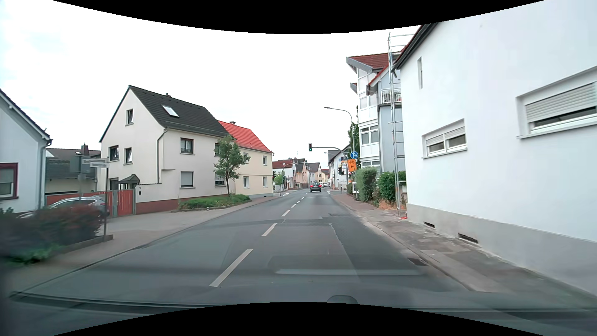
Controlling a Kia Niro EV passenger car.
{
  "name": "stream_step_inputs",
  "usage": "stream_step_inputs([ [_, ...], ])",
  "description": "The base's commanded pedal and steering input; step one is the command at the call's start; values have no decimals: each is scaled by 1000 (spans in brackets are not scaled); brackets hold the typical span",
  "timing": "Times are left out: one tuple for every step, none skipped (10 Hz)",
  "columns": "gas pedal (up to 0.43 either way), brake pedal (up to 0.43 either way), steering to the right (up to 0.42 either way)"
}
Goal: Follow the waypoints while adhering to traffic rules and regulations
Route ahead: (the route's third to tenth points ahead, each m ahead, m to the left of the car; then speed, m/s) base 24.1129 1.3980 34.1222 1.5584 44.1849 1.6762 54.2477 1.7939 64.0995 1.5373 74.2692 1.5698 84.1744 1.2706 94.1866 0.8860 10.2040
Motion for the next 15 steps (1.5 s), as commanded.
stream_step_inputs([
  [0, 0, -3],
  [0, 0, -3],
  [0, 0, -3],
  [0, 0, -3],
  [0, 0, -3],
  [0, 0, -3],
  [0, 0, -3],
  [0, 0, -3],
  [0, 0, -4],
  [0, 0, -4],
  [0, 0, -4],
  [0, 0, -5],
  [0, 0, -6],
  [8, 0, -6],
  [8, 0, -6],
])
